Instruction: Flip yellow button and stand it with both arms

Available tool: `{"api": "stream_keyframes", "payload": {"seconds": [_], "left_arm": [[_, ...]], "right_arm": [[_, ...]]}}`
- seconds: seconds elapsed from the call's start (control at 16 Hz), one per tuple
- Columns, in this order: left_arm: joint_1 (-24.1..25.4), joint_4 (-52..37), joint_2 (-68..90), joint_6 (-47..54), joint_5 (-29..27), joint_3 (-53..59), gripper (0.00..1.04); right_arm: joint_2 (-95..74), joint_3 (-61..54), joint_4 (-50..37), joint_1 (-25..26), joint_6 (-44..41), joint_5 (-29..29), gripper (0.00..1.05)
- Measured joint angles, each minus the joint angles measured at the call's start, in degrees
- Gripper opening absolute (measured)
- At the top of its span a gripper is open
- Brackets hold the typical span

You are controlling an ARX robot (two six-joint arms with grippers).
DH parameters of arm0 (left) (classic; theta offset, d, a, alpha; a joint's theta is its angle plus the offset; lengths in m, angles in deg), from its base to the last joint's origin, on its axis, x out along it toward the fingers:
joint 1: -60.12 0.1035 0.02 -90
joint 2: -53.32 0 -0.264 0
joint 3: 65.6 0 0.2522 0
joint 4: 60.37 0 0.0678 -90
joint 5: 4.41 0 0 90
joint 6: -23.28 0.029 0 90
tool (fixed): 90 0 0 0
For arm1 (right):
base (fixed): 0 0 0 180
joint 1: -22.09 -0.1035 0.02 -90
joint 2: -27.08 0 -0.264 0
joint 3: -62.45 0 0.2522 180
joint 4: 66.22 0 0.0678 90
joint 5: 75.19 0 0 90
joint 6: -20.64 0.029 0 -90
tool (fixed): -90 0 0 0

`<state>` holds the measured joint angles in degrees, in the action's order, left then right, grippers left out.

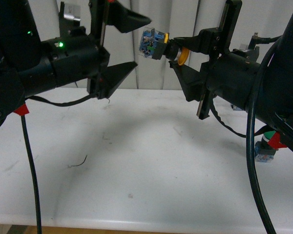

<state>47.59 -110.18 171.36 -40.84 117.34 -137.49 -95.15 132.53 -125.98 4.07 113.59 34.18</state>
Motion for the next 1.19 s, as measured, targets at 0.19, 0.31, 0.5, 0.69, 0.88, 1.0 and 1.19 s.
{"api": "stream_keyframes", "payload": {"seconds": [0.19,0.31,0.5,0.69,0.88,1.0,1.19], "left_arm": [[4.79,0.13,1.51,-0.2,0.0,0.15,0.98],[9.22,0.98,-0.07,-0.02,0.09,2.14,0.98],[16.11,9.68,-10.47,7.02,0.79,8.83,0.98],[23.04,29.73,-32.0,34.38,-1.75,20.33,0.98],[27.82,45.27,-52.98,60.04,-0.44,30.71,0.98],[30.03,57.11,-68.06,72.87,-1.88,31.58,0.98],[26.08,47.04,-86.05,68.7,-17.18,40.06,0.68]], "right_arm": [[0.0,0.0,0.09,0.04,-0.02,0.07,0.37],[0.0,0.0,0.04,0.02,-0.02,0.13,0.37],[0.0,0.0,0.02,0.09,0.0,-0.13,0.37],[0.15,0.0,0.04,0.63,0.0,-0.17,0.37],[0.61,0.0,0.07,2.1,0.02,0.17,0.37],[1.14,-0.02,0.07,3.06,0.02,0.57,0.37],[1.75,0.0,0.0,3.04,0.0,0.81,0.37]]}}
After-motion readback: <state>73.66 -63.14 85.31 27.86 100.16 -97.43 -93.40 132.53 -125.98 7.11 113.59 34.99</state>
